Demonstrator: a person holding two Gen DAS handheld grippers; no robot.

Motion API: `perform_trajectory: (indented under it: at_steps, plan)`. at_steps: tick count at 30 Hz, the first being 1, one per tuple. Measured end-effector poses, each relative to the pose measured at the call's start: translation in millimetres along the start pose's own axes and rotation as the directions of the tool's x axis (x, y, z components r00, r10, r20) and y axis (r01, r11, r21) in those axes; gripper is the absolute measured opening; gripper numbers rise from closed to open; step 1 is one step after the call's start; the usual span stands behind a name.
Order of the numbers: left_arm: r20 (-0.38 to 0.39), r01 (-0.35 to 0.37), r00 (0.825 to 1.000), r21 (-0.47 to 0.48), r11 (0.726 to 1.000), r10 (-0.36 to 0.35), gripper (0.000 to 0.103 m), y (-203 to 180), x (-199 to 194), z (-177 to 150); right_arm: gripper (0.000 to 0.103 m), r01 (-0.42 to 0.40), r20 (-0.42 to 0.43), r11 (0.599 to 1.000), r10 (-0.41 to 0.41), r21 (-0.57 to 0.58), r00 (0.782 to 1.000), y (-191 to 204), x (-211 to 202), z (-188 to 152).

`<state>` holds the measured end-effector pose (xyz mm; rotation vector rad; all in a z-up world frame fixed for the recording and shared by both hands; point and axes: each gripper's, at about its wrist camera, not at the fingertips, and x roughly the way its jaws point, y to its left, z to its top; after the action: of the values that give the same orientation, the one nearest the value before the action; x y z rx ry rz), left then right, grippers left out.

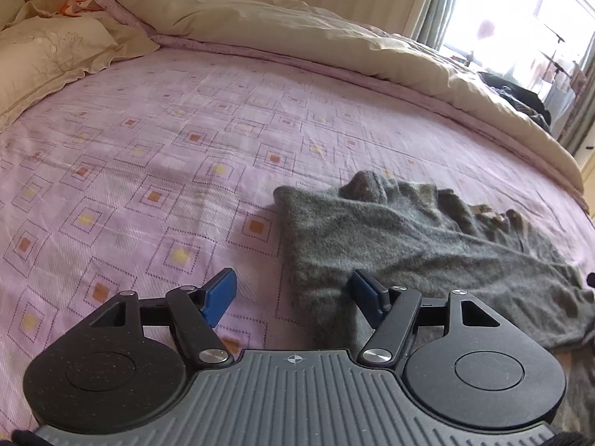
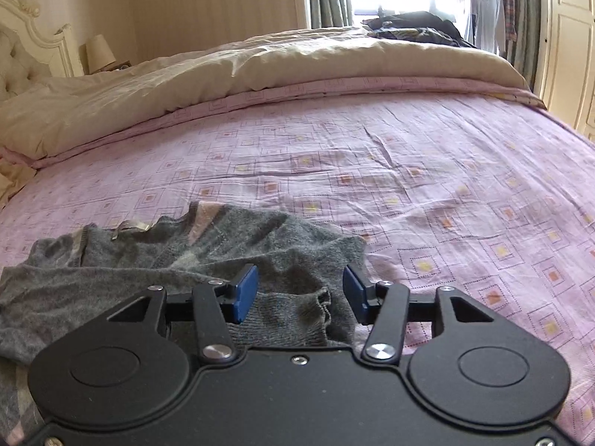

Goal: Fold small clothes
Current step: 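Grasp the opposite sweater side edge with the left tool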

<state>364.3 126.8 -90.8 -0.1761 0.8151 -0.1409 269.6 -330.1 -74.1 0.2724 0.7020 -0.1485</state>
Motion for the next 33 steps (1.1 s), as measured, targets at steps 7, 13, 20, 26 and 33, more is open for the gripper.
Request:
perform_trajectory:
  at_steps: [7,13,20,26,33]
  plan:
    - [-0.064,0.074,0.995,-0.032,0.997,-0.076,0.067,3.4,33.4,28.6,0.064,-0.074,-0.045,0.989,0.08,0.13,0.996,-30.6,21.2,-2.0]
    - [-0.066,0.123,0.99,-0.041,0.992,-0.126,0.008,-3.0,49.9,34.0,0.066,-0.111,-0.05,0.982,0.12,0.154,0.991,-31.0,28.9,-1.6]
    - [-0.013,0.007,1.0,0.113,0.994,-0.006,0.006,3.0,39.7,36.7,0.066,-0.133,-0.054,0.987,0.138,0.088,0.989,-16.0,30.9,-2.3]
    - [0.008,-0.021,1.0,0.141,0.99,0.02,0.006,13.6,43.6,35.7,0.026,-0.029,-0.036,0.998,0.027,-0.054,0.999,-9.1,33.6,-7.0]
    - [0.106,-0.138,0.987,0.202,0.97,0.118,0.012,5.7,13.5,37.7,0.049,-0.024,0.005,1.0,0.024,0.0,1.0,-19.3,12.4,-3.0]
